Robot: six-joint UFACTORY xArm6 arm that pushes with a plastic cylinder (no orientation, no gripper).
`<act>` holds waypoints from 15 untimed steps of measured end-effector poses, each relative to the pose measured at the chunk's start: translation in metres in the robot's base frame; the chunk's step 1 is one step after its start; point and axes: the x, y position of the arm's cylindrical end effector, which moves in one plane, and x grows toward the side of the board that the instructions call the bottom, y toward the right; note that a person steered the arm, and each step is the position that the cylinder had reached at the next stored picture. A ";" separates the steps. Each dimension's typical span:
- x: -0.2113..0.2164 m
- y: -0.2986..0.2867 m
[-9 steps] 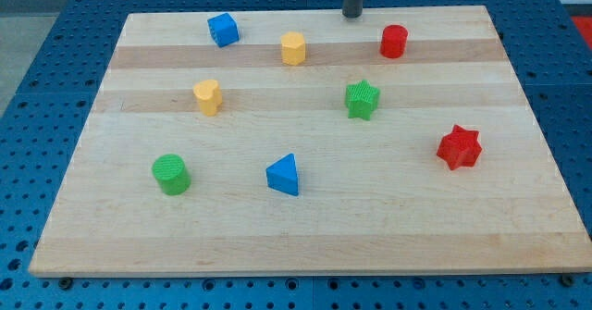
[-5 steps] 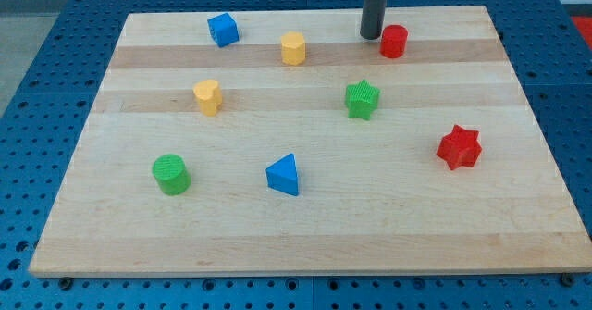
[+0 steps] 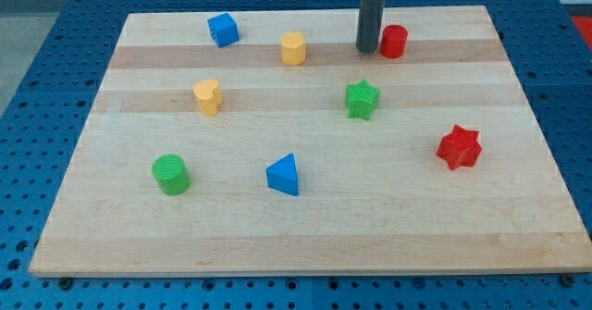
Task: Move the red circle to the right of the board
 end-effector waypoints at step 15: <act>0.016 0.076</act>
